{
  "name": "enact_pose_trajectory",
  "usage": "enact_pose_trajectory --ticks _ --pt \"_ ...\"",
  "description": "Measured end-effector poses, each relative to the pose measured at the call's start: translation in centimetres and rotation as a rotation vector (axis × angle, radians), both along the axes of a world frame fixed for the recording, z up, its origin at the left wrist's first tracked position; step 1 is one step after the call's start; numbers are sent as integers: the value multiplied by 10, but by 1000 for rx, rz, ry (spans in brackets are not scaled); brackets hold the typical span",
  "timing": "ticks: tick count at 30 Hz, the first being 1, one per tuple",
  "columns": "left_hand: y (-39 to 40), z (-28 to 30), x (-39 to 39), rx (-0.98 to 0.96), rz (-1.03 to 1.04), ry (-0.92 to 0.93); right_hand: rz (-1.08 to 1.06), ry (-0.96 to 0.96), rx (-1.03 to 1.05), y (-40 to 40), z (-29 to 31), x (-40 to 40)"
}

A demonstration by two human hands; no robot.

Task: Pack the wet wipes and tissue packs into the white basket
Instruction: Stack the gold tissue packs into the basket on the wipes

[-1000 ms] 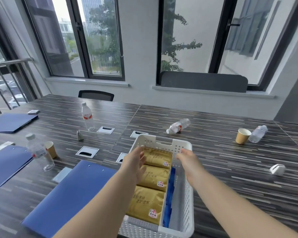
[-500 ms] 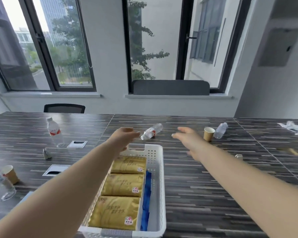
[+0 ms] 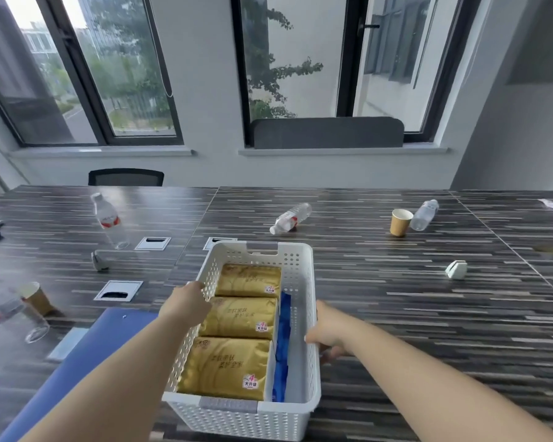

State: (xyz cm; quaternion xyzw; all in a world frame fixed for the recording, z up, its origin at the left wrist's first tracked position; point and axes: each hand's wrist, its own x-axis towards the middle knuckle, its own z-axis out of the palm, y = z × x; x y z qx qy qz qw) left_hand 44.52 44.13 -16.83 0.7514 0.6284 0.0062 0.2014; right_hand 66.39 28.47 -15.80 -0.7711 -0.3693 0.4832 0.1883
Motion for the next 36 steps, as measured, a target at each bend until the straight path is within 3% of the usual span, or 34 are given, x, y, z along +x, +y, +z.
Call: enact_pose_trajectory --ticks 5,12,17,21,25,31,36 --pt "4 -11 -13 54 13 0 3 23 14 3 9 4" --pt "5 -12 -15 155 -111 60 66 -269 62 29 4 39" --pt "6 -12 -19 249 -357 189 101 -489 100 62 -9 76" --pt "16 -16 -19 513 -589 147 110 -610 127 96 -17 106" --pt "20 -20 -12 650 -642 148 133 -661 150 124 -13 131" --pt "29 -27 7 631 -740 134 120 -673 172 162 -14 157" --pt "34 -34 20 491 -750 128 110 -688 157 169 -15 159"
